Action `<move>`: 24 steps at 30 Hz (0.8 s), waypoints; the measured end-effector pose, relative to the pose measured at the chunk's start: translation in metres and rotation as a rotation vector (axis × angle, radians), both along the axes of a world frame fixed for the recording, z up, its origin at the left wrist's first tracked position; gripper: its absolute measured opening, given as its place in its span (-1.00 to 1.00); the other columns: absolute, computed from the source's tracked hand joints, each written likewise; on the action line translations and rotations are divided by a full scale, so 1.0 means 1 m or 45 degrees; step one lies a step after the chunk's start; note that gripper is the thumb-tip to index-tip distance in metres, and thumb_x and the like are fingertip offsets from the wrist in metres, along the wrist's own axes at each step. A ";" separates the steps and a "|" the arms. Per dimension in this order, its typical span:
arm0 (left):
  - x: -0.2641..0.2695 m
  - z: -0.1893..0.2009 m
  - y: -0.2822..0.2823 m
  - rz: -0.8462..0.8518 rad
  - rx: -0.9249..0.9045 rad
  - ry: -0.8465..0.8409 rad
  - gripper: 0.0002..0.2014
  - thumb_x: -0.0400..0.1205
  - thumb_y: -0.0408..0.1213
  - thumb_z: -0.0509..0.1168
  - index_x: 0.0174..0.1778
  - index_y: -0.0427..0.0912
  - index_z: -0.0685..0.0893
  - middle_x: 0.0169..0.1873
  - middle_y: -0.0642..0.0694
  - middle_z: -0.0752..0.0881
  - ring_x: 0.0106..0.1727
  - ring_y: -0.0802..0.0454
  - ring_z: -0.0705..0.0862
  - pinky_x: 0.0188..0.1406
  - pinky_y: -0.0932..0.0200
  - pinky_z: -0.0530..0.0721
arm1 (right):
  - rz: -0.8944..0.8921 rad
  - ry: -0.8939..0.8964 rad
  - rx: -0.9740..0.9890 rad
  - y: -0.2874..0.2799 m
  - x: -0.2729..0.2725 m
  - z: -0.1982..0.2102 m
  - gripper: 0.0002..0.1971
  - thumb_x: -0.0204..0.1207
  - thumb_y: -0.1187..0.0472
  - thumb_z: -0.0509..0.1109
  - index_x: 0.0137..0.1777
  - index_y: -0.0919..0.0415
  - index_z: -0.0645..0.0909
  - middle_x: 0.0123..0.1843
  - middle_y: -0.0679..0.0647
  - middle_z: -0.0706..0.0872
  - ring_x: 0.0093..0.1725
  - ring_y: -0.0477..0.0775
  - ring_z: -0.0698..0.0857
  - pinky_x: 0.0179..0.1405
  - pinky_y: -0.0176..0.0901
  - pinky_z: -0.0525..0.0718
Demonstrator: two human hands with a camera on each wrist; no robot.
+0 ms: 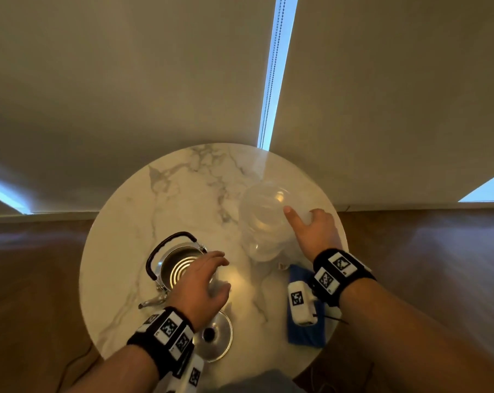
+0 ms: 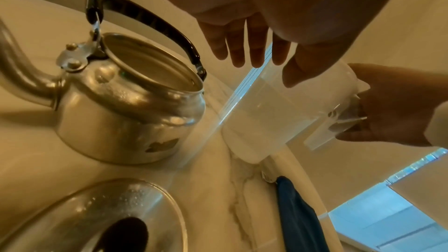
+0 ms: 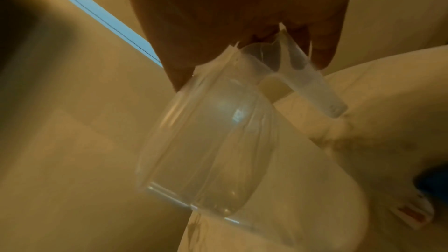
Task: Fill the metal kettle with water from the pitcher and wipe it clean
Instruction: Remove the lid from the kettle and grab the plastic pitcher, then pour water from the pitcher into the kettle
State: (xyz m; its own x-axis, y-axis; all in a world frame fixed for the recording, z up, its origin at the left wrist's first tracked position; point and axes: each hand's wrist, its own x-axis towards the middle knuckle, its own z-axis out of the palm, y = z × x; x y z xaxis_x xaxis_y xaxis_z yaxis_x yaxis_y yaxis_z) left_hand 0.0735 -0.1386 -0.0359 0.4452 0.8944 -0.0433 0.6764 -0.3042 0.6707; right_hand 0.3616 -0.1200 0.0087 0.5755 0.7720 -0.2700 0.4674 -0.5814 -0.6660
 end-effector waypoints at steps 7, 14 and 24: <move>0.011 0.002 -0.014 0.159 -0.105 -0.019 -0.51 0.50 0.02 0.46 0.34 0.36 0.49 0.35 0.40 0.53 0.38 0.30 0.54 0.38 0.05 0.65 | 0.162 0.501 -0.063 -0.020 0.001 -0.002 -0.25 0.24 -0.60 0.40 -0.13 0.16 0.78 -0.12 0.10 0.85 -0.10 0.08 0.77 0.03 -0.01 0.63; 0.014 0.010 -0.023 0.333 -0.212 -0.130 -0.50 0.50 0.11 0.46 0.36 0.33 0.51 0.29 0.33 0.60 0.33 0.29 0.58 0.31 0.09 0.68 | 0.062 0.819 0.136 -0.035 -0.011 -0.040 -0.10 0.13 -0.67 0.45 -0.30 0.32 0.71 -0.25 0.36 0.79 -0.08 0.43 0.79 0.32 0.43 0.65; 0.030 0.032 -0.005 0.565 -0.492 -0.569 -0.28 0.55 0.28 0.36 0.60 0.10 0.39 0.38 0.20 0.59 0.34 0.23 0.59 0.37 0.09 0.61 | 0.272 0.983 0.294 -0.036 -0.015 -0.013 -0.09 0.24 -0.42 0.58 -0.20 0.61 0.54 -0.31 0.30 0.57 -0.33 0.24 0.52 -0.32 0.03 0.56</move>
